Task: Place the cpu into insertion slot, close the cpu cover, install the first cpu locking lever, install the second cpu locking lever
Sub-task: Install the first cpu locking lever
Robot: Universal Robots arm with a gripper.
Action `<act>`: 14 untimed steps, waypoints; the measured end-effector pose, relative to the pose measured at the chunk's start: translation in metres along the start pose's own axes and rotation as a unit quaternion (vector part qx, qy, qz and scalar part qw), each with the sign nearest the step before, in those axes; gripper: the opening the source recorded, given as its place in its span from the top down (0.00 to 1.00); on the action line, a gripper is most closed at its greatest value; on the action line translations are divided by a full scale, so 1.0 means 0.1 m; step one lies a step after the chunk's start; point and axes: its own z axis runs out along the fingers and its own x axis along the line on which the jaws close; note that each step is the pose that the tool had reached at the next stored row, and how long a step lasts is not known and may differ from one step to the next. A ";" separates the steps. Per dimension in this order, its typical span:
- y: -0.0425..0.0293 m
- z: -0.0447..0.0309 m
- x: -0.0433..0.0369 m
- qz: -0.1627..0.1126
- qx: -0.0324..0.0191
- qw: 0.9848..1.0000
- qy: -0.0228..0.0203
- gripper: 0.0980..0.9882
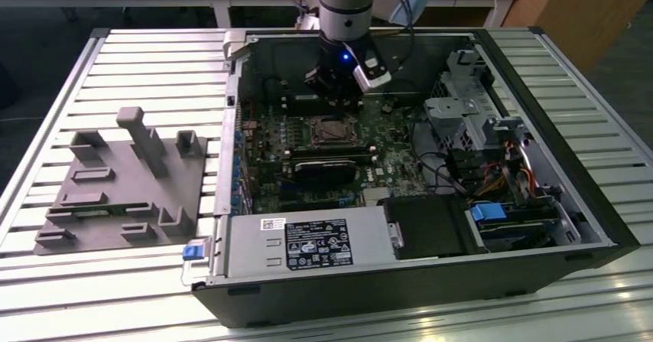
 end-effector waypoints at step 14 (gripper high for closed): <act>0.008 0.007 -0.003 0.000 0.007 1.000 0.000 0.99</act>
